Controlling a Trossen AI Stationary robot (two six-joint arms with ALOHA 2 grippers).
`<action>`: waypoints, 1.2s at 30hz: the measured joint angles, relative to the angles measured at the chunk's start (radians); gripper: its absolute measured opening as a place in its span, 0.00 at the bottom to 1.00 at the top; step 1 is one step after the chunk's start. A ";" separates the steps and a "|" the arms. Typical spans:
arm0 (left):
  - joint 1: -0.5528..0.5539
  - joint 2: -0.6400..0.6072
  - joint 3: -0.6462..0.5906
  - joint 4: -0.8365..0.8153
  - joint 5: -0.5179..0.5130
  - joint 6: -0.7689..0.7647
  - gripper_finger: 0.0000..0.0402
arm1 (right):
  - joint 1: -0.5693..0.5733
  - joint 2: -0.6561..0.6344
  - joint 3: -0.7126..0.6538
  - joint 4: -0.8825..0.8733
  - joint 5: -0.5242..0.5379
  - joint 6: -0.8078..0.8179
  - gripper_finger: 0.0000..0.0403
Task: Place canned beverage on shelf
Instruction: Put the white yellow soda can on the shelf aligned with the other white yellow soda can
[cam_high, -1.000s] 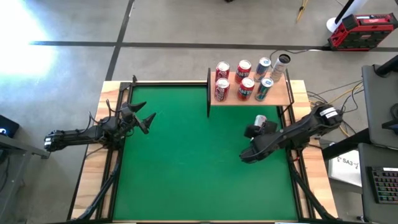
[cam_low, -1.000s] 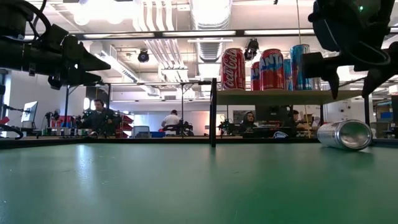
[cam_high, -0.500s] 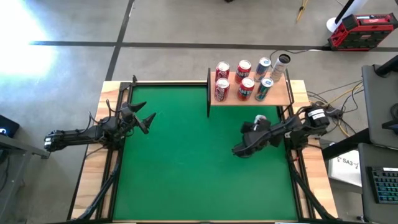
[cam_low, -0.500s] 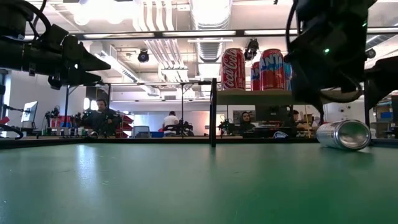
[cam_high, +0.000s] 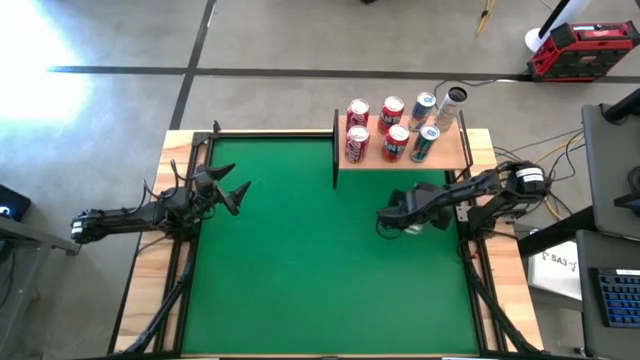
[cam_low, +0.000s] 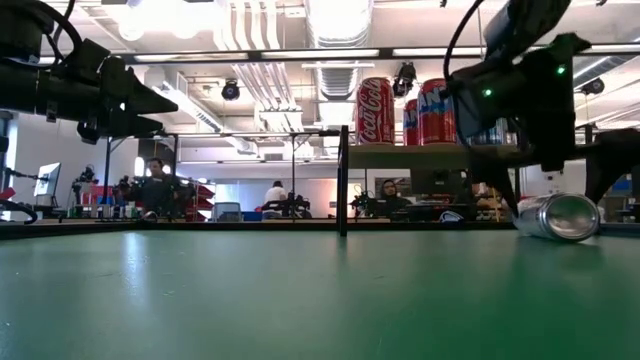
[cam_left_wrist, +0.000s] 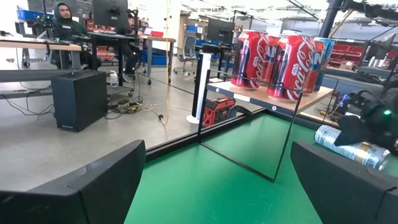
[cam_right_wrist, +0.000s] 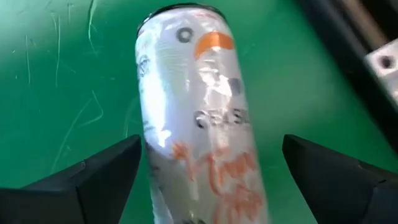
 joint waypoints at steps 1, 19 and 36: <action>0.000 0.000 0.000 0.000 0.000 0.000 0.96 | -0.014 -0.010 -0.016 0.026 -0.002 -0.019 0.95; 0.000 0.000 0.000 0.000 0.000 0.000 0.96 | -0.214 -0.078 -0.063 0.163 -0.149 -0.340 0.95; 0.000 0.000 0.000 0.000 0.000 0.000 0.96 | -0.252 -0.084 -0.098 0.268 -0.242 -0.402 0.93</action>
